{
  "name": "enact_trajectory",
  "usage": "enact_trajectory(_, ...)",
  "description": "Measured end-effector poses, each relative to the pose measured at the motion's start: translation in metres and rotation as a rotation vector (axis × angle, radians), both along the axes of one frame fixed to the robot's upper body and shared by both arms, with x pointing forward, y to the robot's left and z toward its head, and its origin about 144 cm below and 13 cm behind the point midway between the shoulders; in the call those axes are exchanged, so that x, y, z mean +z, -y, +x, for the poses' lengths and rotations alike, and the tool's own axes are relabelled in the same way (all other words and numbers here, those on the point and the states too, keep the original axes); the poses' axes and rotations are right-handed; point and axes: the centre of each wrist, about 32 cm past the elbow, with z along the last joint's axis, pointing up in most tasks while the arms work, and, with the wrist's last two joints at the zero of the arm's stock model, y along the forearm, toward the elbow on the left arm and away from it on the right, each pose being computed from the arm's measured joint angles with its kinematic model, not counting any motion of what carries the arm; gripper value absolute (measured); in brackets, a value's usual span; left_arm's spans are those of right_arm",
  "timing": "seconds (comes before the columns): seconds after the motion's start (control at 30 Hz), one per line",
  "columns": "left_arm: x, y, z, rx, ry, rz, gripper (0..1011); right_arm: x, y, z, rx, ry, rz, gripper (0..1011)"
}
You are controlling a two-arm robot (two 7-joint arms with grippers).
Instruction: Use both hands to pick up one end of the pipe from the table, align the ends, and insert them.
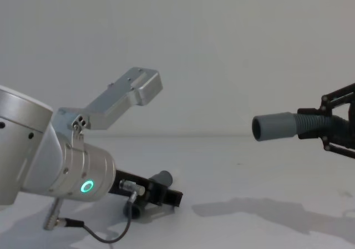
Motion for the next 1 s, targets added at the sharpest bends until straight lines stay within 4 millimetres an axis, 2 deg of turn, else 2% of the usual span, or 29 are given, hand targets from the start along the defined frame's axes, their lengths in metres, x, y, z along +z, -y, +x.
enact_trajectory(1.0,-0.0046,0.0005,-0.0014,0.017,-0.010,-0.008,547,0.0000,0.0000,0.0000,0.000,0.000,0.000,211)
